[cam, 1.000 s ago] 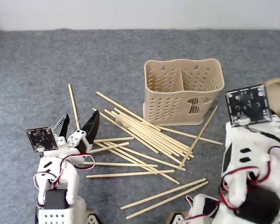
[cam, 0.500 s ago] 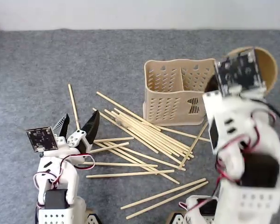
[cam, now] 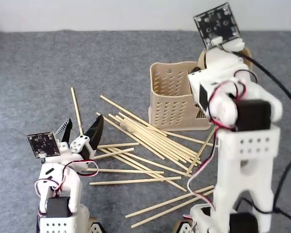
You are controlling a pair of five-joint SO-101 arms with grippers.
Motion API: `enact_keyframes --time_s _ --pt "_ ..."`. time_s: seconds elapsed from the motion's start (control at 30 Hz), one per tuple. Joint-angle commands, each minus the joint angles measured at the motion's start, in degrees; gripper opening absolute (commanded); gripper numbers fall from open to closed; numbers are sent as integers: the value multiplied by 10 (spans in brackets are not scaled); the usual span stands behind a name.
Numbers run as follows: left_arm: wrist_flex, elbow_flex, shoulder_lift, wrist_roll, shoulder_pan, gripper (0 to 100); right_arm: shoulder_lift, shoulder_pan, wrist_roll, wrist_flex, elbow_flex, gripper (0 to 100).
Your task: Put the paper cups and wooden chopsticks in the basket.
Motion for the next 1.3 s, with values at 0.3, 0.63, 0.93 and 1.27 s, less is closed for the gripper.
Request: enact_keyframes --time_s 0.3,0.63,0.93,1.27 --pt "4 -4 -9 -6 10 316 131 -1 40 92 -129 9" --pt "9 -4 -9 -6 11 316 156 -5 52 92 -155 265" --pt "8 -4 -9 -7 5 316 99 -6 51 133 -171 97" --pt "8 -4 -9 -7 5 316 101 1 51 55 -67 9"
